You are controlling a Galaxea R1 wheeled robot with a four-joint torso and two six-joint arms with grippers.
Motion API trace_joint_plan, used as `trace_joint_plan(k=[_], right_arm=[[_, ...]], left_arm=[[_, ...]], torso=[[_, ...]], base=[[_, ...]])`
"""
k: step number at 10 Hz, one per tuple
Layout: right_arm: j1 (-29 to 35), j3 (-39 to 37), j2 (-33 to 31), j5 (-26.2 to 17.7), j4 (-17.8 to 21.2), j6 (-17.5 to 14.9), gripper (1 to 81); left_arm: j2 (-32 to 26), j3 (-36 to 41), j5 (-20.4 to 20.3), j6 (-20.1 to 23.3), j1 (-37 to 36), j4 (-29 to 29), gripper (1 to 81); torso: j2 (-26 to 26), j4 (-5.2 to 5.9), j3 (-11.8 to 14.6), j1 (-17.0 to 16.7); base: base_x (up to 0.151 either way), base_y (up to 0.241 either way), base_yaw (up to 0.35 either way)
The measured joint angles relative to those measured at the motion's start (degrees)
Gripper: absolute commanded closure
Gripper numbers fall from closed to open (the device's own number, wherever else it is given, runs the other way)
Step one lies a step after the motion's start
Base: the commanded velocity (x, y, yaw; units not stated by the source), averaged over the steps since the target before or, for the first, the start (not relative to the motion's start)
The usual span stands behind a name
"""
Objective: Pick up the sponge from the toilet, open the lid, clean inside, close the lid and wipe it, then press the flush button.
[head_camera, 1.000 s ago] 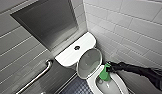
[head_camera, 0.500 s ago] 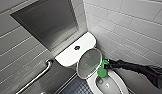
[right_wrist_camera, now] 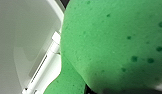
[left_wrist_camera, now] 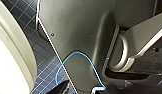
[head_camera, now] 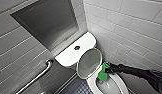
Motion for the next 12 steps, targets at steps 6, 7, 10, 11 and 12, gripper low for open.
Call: trace_joint_plan(k=[6,7,10,11,12], right_arm=[[-0.96,9.65,-7.69,-3.56,-1.62,4.16,81.1],[-1.6,13.24,-8.72,-5.56,-3.24,6.73,81.1],[-2.95,23.54,-11.63,-8.92,-13.3,19.57,81.1],[-3.74,26.33,-12.74,-9.37,-18.3,25.08,81.1],[-4.57,27.65,-13.84,-9.01,-21.33,27.78,81.1]], left_arm=[[0.28,0.06,0.0,0.02,0.0,0.17,1.0],[0.59,0.13,-0.02,0.02,0.0,0.17,1.0],[0.45,0.15,-0.02,0.02,0.02,0.2,1.0],[0.28,0.15,-0.02,0.02,0.02,0.2,1.0],[0.12,0.15,-0.02,0.02,0.07,0.17,1.0]], torso=[[-0.02,0.0,0.0,0.0],[-0.02,0.0,0.0,0.0],[-0.02,0.0,0.0,0.0],[-0.02,0.0,0.0,0.0],[-0.02,0.0,0.0,0.0]], base=[[0.0,0.0,0.0],[0.0,0.0,0.0],[0.0,0.0,0.0],[0.0,0.0,0.0],[0.0,0.0,0.0]])
